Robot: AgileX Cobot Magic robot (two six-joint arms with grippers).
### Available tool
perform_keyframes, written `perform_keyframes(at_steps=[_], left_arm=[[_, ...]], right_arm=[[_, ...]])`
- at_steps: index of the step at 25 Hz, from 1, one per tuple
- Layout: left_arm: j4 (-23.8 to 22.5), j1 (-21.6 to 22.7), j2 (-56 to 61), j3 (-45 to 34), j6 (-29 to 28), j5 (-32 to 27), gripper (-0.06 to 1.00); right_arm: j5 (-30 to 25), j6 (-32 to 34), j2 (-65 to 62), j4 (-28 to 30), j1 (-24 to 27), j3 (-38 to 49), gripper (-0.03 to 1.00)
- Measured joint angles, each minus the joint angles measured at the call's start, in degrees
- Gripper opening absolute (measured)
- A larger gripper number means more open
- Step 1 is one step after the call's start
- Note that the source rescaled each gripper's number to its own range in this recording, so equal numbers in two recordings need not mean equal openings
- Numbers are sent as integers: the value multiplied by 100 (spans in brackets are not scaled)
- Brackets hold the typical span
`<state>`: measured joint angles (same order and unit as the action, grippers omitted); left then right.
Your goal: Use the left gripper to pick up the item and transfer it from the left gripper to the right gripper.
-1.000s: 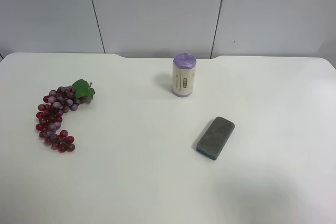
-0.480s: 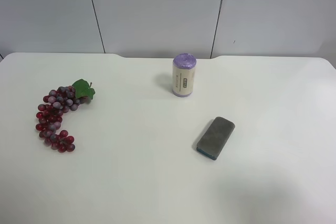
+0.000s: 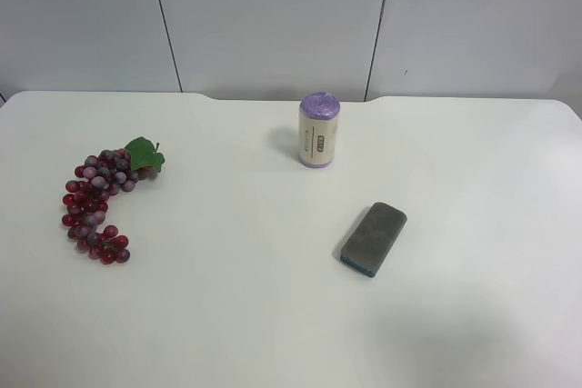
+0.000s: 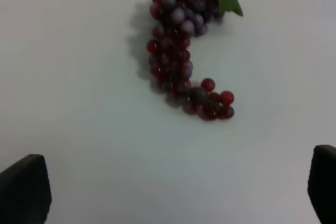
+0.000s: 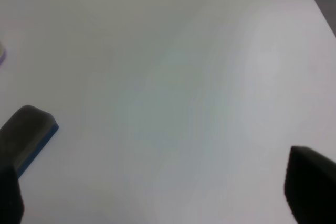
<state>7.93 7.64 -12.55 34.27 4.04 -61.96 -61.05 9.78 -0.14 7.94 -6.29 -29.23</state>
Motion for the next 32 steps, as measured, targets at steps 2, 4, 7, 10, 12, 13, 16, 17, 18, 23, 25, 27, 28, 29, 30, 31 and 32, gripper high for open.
perform_keyframes(at_steps=[2,4,7,10,12,13,16,17,18,23,25,27,28,29,30,31,32], left_arm=[[13,0,-515,202,0,-83,100],[18,0,-1046,420,0,-176,100],[18,0,-1878,710,0,-234,100],[18,0,-2606,961,0,-270,100],[18,0,-3027,1101,-48,-270,100],[18,0,-3239,1171,-113,-263,100],[-62,-146,-3806,1319,-294,-207,100],[-90,-245,-4006,1353,-322,-165,100],[-136,-348,-4201,1383,-361,-143,100],[-309,-623,-5038,1417,-599,41,100],[-320,-629,-5358,1417,-691,145,100],[-327,-629,-5628,1417,-740,260,100],[-327,-629,-5766,1417,-767,330,100],[-327,-629,-5878,1417,-802,402,100],[-327,-629,-6008,1417,-849,466,100],[-313,-629,-6134,1417,-896,539,100],[-298,-629,-6250,1417,-960,613,100]], right_arm=[[0,0,0,0,0,0,100],[0,0,0,0,0,0,100],[0,0,0,0,0,0,100],[0,0,0,0,0,0,100],[0,0,0,0,0,0,100],[0,0,0,0,0,0,100],[0,0,0,0,0,0,100],[0,0,0,0,0,0,100],[0,0,0,0,0,0,100],[0,0,0,0,0,0,100],[0,0,0,0,0,0,100],[0,0,0,0,0,0,100],[0,0,0,0,0,0,100],[0,0,0,0,0,0,100],[0,0,0,0,0,0,100],[0,0,0,0,0,0,100],[0,0,0,0,0,0,100]])
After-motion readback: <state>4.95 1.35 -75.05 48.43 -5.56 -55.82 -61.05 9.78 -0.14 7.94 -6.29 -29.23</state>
